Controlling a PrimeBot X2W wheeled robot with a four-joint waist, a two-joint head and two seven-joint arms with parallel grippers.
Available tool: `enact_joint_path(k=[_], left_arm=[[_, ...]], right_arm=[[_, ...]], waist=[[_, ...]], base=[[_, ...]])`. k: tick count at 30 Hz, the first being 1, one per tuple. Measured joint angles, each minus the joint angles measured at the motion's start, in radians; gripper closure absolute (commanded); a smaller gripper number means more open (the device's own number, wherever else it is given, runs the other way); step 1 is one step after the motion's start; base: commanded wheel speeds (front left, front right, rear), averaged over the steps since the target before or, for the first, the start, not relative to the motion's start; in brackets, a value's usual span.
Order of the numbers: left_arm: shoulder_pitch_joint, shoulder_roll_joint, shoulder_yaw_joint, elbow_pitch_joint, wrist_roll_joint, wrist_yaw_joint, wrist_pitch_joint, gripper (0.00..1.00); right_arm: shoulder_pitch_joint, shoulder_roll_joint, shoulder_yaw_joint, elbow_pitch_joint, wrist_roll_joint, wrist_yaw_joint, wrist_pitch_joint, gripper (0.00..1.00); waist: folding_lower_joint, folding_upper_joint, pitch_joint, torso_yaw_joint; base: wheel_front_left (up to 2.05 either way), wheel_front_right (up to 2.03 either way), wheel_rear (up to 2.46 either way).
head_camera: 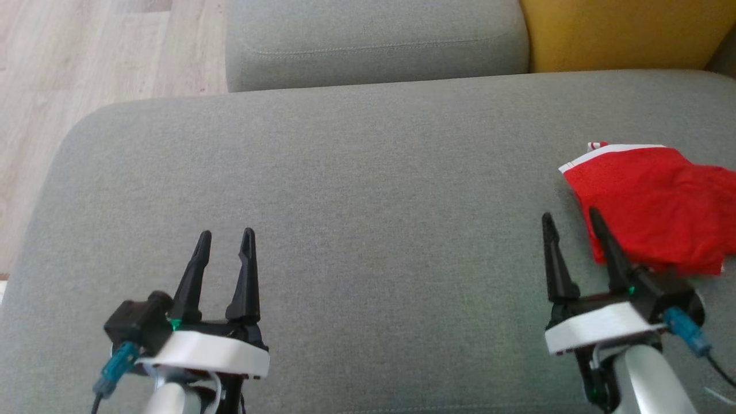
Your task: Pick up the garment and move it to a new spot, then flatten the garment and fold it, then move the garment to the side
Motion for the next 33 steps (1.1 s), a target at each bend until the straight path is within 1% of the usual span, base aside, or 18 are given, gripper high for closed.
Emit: enact_joint_path(k=[5,8,9,12,18,20,33], left_arm=[[0.018,0.0,0.017,-0.012,-0.009,-0.003,0.0,0.0],[0.037,0.0,0.02,-0.012,-0.011,-0.007,0.0,0.0],[0.038,0.0,0.021,-0.014,-0.01,-0.014,0.0,0.0],[0.038,0.0,0.026,-0.018,-0.006,-0.014,0.0,0.0],[0.038,0.0,0.03,-0.028,-0.006,-0.014,0.0,0.0],[0.038,0.0,0.03,-0.028,-0.006,-0.023,0.0,0.0],[0.038,0.0,0.035,-0.042,-0.007,-0.023,0.0,0.0]], right_arm=[[0.032,0.006,0.018,-0.016,0.016,0.0,-0.001,0.0],[0.032,0.007,0.024,-0.033,0.016,0.0,-0.001,0.0],[0.032,0.007,0.025,-0.041,0.016,0.0,-0.002,0.0],[0.032,0.007,0.022,-0.053,0.026,0.0,-0.004,0.0],[0.032,0.007,0.02,-0.059,0.026,0.0,-0.004,0.0],[0.033,0.007,0.021,-0.06,0.027,0.0,-0.004,0.0],[0.033,0.007,0.023,-0.067,0.034,0.0,-0.004,0.0]], waist=[[0.0,0.0,-0.004,0.005],[0.0,0.0,-0.004,0.003],[0.0,0.0,-0.003,0.002],[0.0,0.0,-0.001,0.001],[0.0,0.0,0.0,0.001],[0.0,0.0,0.0,0.001],[0.0,0.0,-0.003,0.001]], base=[[0.0,0.0,0.0],[0.0,0.0,0.0],[0.0,0.0,0.0],[0.0,0.0,0.0],[0.0,0.0,0.0],[0.0,0.0,0.0],[0.0,0.0,0.0]])
